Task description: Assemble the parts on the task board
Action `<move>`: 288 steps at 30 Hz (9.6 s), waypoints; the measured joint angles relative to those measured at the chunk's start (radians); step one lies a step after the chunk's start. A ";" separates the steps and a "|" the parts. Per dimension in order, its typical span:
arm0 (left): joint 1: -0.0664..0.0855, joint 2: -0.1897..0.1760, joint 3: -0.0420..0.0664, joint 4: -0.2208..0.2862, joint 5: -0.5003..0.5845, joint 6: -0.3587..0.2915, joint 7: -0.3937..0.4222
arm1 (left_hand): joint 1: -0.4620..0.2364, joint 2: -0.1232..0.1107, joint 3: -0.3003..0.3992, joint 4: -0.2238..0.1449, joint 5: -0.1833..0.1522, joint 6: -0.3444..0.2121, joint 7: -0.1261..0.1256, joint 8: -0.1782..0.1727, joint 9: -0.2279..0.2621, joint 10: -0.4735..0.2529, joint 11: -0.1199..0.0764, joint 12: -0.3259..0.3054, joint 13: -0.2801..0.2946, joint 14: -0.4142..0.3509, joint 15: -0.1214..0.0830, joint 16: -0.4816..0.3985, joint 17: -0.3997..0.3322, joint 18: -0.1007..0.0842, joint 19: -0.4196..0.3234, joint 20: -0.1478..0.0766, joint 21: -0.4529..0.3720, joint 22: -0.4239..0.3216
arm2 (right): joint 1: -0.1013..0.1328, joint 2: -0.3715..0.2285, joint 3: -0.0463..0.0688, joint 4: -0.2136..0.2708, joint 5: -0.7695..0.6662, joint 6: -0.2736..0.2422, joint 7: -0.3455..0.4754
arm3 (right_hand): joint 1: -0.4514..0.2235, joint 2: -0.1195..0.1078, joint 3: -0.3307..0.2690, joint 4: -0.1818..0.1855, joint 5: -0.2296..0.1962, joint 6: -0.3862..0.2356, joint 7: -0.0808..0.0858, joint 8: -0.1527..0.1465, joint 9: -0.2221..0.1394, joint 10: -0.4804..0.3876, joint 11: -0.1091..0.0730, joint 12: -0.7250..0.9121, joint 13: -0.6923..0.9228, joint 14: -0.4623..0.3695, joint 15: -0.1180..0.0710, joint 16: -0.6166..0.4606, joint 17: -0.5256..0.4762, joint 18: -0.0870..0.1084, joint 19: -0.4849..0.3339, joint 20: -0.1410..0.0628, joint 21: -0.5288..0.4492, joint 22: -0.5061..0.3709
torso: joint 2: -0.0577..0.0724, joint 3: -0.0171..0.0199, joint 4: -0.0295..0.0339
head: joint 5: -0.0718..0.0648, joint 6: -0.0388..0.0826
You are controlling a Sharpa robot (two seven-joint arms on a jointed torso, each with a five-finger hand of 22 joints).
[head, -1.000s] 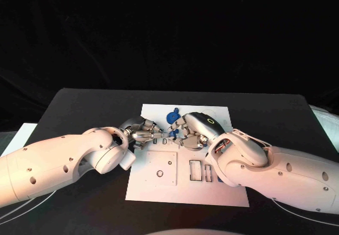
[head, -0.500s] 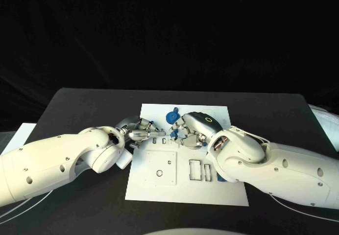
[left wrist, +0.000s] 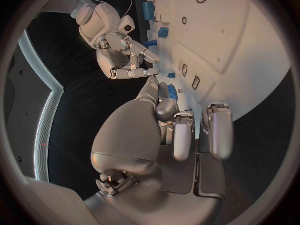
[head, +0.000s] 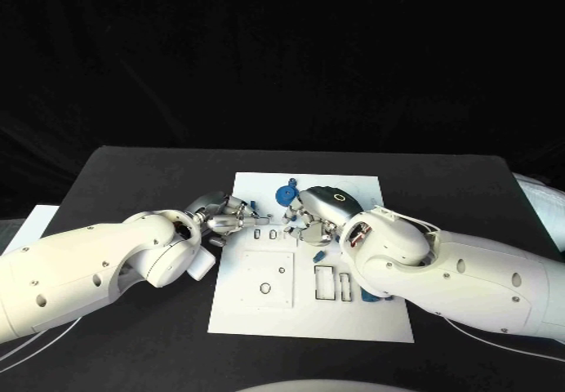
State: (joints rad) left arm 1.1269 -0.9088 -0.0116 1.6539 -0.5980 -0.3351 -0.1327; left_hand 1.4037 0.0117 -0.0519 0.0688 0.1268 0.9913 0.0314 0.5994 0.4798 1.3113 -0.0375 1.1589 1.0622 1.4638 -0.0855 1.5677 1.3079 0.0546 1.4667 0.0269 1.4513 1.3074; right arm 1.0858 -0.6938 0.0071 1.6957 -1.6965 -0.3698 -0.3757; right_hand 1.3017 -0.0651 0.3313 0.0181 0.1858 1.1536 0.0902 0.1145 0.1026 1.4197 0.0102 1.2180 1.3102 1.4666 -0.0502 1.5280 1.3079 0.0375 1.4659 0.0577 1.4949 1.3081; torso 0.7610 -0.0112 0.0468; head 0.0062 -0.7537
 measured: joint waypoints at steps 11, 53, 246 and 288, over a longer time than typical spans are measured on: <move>0.000 -0.003 0.000 0.007 0.006 0.000 0.009 | 0.004 -0.004 0.003 -0.003 0.000 0.000 0.000 0.000 0.000 0.003 -0.003 0.000 -0.001 0.003 -0.003 0.000 0.000 0.000 0.000 0.000 0.000 0.000 | 0.005 0.011 -0.007 -0.018 -0.031 0.046 -0.024 | 0.000 0.000 0.000 0.000 -0.006 -0.004 0.004 -0.005 -0.001 0.000 0.000 -0.023 0.001 0.000 0.000 0.000 0.000 0.000 0.000 0.000 0.000 0.000 | 0.000 0.0015 0.0006 | 0.000 -0.003; 0.000 -0.007 0.000 0.008 0.020 0.000 0.040 | 0.008 0.000 0.009 -0.004 0.000 0.000 0.000 0.000 -0.001 0.002 -0.002 -0.005 -0.012 0.004 -0.004 0.000 -0.001 0.000 -0.004 -0.003 0.000 0.000 | -0.015 -0.204 -0.006 0.170 -0.006 0.159 -0.083 | -0.049 -0.057 -0.040 0.046 -0.072 -0.047 0.028 -0.042 -0.017 -0.020 0.020 -0.077 -0.011 0.000 0.000 0.000 0.000 0.000 0.000 0.000 0.000 -0.001 | 0.001 0.0018 0.0005 | -0.012 -0.009; 0.000 0.054 0.000 0.036 -0.002 0.061 0.006 | 0.047 -0.017 0.065 -0.021 0.000 0.000 0.000 -0.005 -0.006 -0.014 0.000 -0.053 -0.045 0.004 -0.004 0.000 -0.001 0.000 -0.004 -0.003 -0.013 0.000 | -0.018 -0.108 0.005 0.169 0.007 -0.008 -0.088 | 0.013 0.010 0.011 0.030 -0.027 0.027 -0.011 0.025 -0.003 0.013 -0.013 -0.026 0.000 0.000 -0.018 0.004 -0.001 0.000 0.000 -0.022 0.000 0.000 | -0.001 0.0023 -0.0016 | -0.003 -0.006; 0.001 0.052 0.001 0.025 -0.028 0.069 -0.002 | 0.073 -0.009 0.112 -0.032 0.005 -0.004 0.004 -0.023 -0.020 -0.016 0.002 -0.053 -0.044 0.004 -0.004 0.000 0.000 0.000 -0.004 -0.003 -0.013 0.001 | -0.019 -0.127 0.010 0.221 -0.028 -0.014 -0.100 | 0.003 0.000 0.005 0.033 -0.019 0.031 -0.018 0.028 0.020 0.012 -0.012 -0.026 -0.001 0.000 -0.025 0.004 0.000 0.000 0.000 -0.021 0.000 0.000 | -0.001 0.0022 -0.0016 | -0.004 -0.008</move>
State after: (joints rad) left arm 1.1276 -0.8572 -0.0104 1.6787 -0.6255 -0.2661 -0.1351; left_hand 1.4764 0.0026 0.0600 0.0371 0.1316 0.9875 0.0355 0.5761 0.4601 1.2955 -0.0352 1.1055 1.0186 1.4675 -0.0890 1.5677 1.3079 0.0548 1.4632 0.0235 1.4386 1.3081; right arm 1.0670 -0.8206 0.0174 1.9164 -1.7249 -0.3837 -0.4761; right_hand 1.3045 -0.0649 0.3364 0.0510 0.1665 1.1842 0.0725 0.1424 0.1228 1.4320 -0.0022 1.1917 1.3089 1.4667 -0.0751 1.5319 1.3077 0.0374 1.4660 0.0362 1.4949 1.3076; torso 0.7596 -0.0090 0.0452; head 0.0026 -0.7613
